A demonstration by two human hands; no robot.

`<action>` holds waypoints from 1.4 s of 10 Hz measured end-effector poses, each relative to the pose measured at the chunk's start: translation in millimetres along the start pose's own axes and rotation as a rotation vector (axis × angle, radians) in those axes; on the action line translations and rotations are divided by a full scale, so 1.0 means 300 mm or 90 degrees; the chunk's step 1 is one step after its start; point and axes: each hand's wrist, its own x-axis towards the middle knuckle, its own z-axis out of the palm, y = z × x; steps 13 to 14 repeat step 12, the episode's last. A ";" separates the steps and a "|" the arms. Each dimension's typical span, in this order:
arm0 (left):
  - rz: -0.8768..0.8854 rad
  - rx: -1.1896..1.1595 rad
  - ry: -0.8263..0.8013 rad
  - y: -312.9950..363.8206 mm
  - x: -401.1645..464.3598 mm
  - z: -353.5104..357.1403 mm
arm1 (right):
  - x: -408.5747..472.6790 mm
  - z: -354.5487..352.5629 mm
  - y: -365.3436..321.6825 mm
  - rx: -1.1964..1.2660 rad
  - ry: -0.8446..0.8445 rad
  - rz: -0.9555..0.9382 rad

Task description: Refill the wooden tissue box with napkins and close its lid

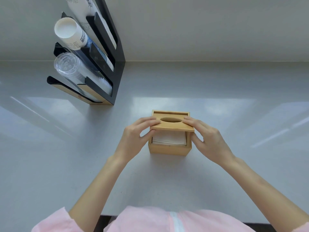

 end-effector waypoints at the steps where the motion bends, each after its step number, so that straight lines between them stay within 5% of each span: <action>1: 0.021 0.031 -0.014 -0.010 -0.026 0.007 | -0.019 0.003 -0.001 -0.004 -0.047 -0.001; 5: 0.035 0.099 -0.062 -0.052 -0.129 0.062 | -0.070 0.035 0.037 -0.033 -0.140 -0.009; 14: 0.066 0.209 0.016 -0.050 -0.084 0.059 | -0.017 0.006 0.016 -0.104 -0.084 -0.029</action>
